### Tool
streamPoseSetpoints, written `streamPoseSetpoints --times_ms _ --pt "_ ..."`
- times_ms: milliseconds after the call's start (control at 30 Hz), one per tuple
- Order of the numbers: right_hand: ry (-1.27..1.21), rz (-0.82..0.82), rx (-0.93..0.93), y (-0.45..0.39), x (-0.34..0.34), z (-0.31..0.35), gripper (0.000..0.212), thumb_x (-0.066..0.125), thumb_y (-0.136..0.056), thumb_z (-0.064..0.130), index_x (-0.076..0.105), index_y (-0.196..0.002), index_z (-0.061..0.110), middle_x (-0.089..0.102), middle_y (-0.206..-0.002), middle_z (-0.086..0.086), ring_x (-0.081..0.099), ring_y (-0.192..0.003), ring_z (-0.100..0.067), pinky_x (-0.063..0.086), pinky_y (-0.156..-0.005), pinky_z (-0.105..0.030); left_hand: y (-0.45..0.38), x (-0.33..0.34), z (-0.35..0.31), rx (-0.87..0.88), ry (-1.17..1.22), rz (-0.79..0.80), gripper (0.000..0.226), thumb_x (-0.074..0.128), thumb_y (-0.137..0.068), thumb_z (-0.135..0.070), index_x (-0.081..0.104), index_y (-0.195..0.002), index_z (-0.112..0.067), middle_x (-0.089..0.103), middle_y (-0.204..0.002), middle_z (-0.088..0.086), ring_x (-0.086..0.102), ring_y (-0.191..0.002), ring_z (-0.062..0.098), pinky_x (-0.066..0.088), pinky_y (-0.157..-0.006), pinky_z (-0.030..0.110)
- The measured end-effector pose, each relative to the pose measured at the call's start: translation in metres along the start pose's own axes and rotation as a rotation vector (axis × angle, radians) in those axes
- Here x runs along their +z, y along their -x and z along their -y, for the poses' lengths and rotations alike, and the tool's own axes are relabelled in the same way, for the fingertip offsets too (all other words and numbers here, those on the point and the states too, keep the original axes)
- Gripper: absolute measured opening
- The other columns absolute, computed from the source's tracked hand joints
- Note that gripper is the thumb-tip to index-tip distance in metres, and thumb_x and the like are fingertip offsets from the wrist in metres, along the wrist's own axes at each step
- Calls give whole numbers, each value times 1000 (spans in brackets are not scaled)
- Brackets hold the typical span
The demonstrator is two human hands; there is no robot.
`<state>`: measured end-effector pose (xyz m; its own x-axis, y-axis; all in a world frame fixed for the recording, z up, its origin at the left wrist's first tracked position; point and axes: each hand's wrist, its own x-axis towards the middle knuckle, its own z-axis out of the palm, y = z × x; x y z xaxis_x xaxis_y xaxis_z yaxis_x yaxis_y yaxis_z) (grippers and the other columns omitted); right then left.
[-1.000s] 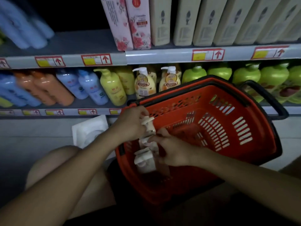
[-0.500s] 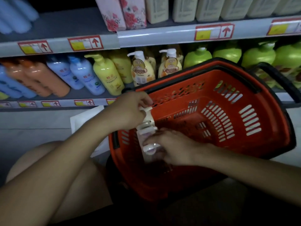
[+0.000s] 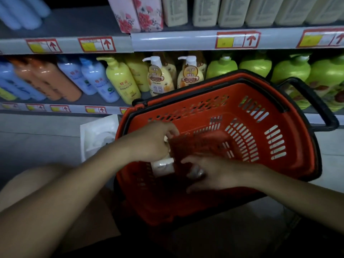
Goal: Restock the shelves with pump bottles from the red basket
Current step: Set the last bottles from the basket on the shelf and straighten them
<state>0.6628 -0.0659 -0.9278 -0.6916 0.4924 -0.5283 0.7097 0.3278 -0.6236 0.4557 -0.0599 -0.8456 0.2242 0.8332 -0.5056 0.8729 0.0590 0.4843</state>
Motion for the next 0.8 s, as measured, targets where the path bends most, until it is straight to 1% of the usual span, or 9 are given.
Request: streamPoseSetpoints --times_ms 67,133,300,367,467,533,600,700,800 --pt "179 -91 -32 -8 9 -12 82 78 -80 41 38 -149 30 43 -142 8 36 -133 -18 36 -113 -32 1 4 -4 -1 -6 8 42 55 -93 -6 56 -131 -25 58 -128 -3 56 -101 11 42 -70 11" --pt "197 -184 8 -16 5 -22 80 80 -78 33 40 -148 28 39 -145 4 35 -132 -22 35 -112 -33 2 11 -7 -16 -10 3 44 61 -92 -10 55 -132 -28 57 -130 -3 57 -107 13 45 -81 21" --pt "76 -205 155 -20 -2 -38 66 88 -65 42 55 -119 29 57 -117 6 55 -114 -18 43 -85 -29 5 25 -7 -34 -58 18 49 69 -89 -21 52 -134 -31 57 -134 -5 57 -112 11 41 -84 20" --pt "50 -207 130 -20 4 -41 61 87 -63 48 55 -112 32 59 -114 6 56 -112 -18 45 -85 -30 7 27 -5 -47 -79 11 49 69 -90 -24 51 -134 -32 56 -135 -5 57 -113 11 41 -84 20" --pt "62 -248 81 -20 8 -43 46 79 -75 50 48 -104 32 61 -117 -2 57 -113 -24 47 -90 -35 9 31 -5 -60 -94 1 51 69 -89 -27 49 -135 -34 55 -138 -6 57 -114 12 42 -87 22" --pt "79 -260 92 -19 7 -44 40 72 -81 53 40 -97 36 62 -114 -6 57 -112 -28 47 -88 -36 11 34 -8 -61 -99 -2 54 70 -89 -29 47 -137 -34 54 -139 -7 56 -117 13 41 -87 22" --pt "87 -286 119 -17 2 -45 37 70 -84 55 40 -97 36 61 -107 -5 59 -110 -29 45 -85 -34 13 37 -13 -64 -94 -15 56 71 -88 -31 46 -138 -34 53 -138 -8 55 -118 12 42 -88 22" --pt "34 -389 111 -6 -18 -39 36 72 -82 55 48 -87 28 61 -81 6 67 -91 -23 44 -71 -28 18 42 -22 -59 -105 -58 62 73 -85 -33 43 -140 -32 53 -136 -7 54 -119 13 47 -96 28" --pt "59 -515 57 9 -46 -23 40 74 -77 59 56 -82 23 64 -70 3 64 -75 -24 45 -63 -32 22 51 -29 -20 -93 -132 71 74 -82 -35 38 -142 -31 52 -138 -3 52 -125 16 43 -96 24"
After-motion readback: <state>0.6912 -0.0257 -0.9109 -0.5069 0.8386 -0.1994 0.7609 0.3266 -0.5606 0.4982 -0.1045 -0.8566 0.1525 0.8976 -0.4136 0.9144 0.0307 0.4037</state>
